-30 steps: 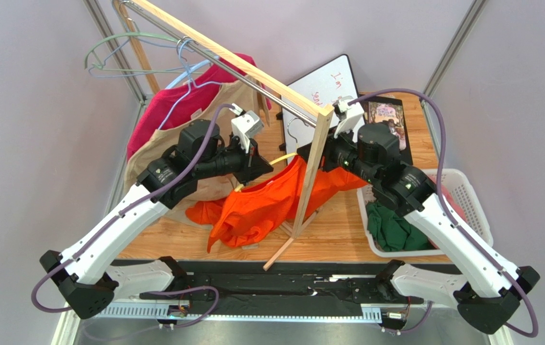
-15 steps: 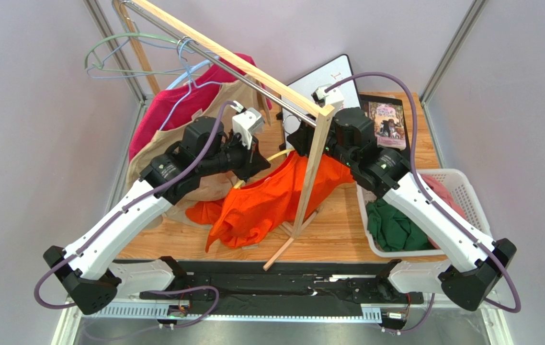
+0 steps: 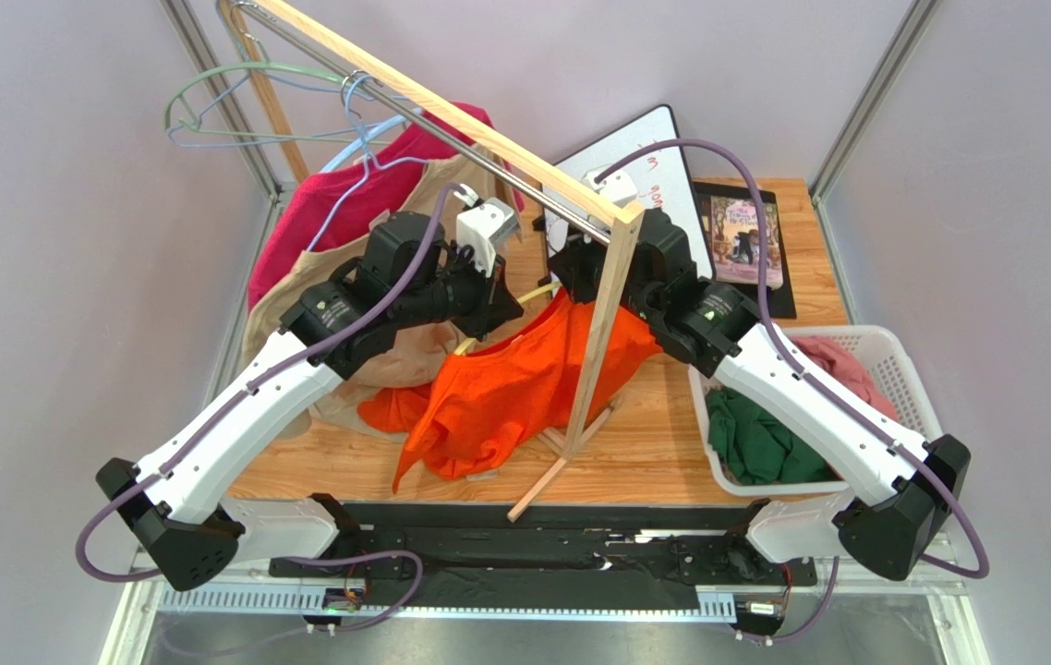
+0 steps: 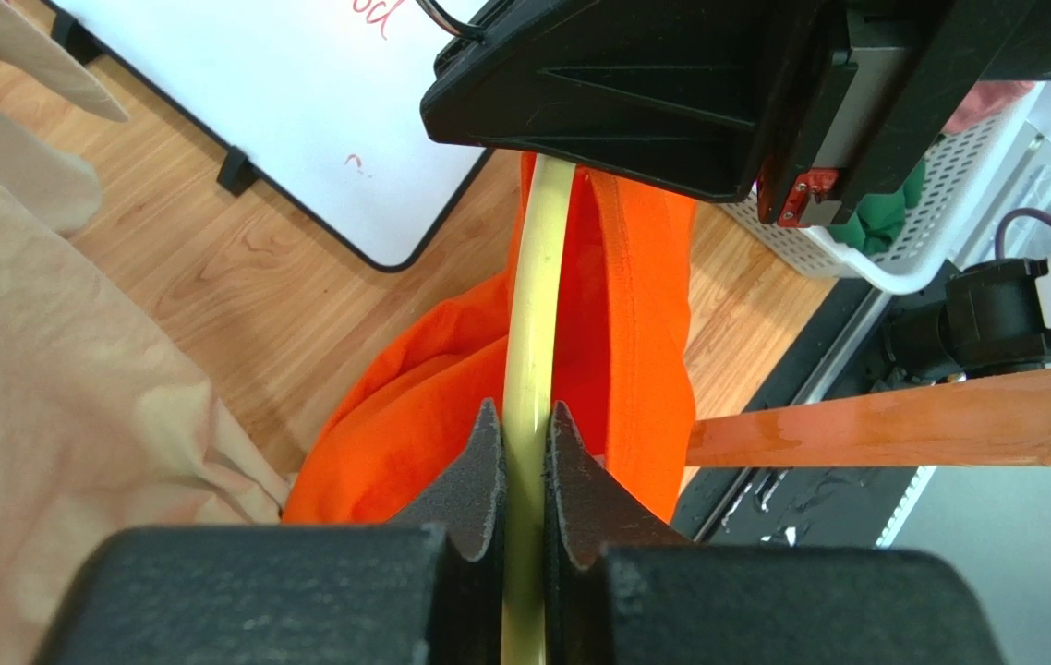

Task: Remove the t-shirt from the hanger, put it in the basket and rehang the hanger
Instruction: Remove the tshirt from the hanger

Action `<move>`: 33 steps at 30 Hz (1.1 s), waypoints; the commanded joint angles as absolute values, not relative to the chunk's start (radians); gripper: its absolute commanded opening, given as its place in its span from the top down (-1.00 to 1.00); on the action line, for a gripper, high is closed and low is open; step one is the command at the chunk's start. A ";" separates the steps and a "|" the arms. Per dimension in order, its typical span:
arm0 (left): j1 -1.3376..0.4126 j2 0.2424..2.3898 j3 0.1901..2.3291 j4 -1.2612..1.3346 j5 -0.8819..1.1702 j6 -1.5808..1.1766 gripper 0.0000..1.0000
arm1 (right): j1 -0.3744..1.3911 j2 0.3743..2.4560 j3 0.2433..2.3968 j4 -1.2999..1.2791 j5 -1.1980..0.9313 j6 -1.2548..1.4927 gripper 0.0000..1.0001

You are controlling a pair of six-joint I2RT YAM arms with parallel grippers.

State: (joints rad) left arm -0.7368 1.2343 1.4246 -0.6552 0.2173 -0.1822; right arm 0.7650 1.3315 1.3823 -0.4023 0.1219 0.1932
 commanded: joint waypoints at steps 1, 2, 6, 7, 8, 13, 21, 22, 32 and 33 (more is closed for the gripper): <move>-0.738 1.212 1.486 -0.629 0.219 -0.216 0.69 | 0.773 1.324 1.402 -0.315 0.208 0.173 1.00; -0.736 1.201 1.480 -0.637 0.215 -0.230 0.52 | 0.773 1.319 1.394 -0.308 0.212 0.164 1.00; -0.736 1.103 1.402 -0.632 0.167 -0.255 -0.66 | 0.772 1.275 1.336 -0.246 0.190 0.121 1.00; -0.735 1.062 1.393 -0.640 0.151 -0.256 -0.69 | 0.772 1.255 1.321 -0.233 0.175 0.121 1.00; -0.736 1.042 1.382 -0.658 0.135 -0.261 -0.75 | 0.769 1.247 1.310 -0.223 0.173 0.121 1.00; -0.735 0.882 1.229 -0.686 0.060 -0.302 -0.85 | 0.762 1.204 1.286 -0.213 0.152 0.149 1.00; -0.736 0.726 0.981 -0.683 0.002 -0.416 -0.86 | 0.742 1.144 1.267 -0.213 0.118 0.198 1.00; -0.736 0.707 0.964 -0.684 0.002 -0.437 -0.87 | 0.736 1.140 1.267 -0.216 0.117 0.198 1.00; -0.736 0.534 0.857 -0.733 0.002 -0.497 0.10 | 0.680 1.104 1.259 -0.236 0.136 0.259 1.00; -0.735 0.540 0.862 -0.741 -0.024 -0.497 0.36 | 0.678 1.103 1.258 -0.239 0.141 0.261 1.00</move>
State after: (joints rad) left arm -0.7368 0.5476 0.8597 -0.7208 0.0181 -0.4782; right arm 0.6842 1.1492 1.2564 -0.3019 0.1211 0.2241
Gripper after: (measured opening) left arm 0.557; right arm 0.018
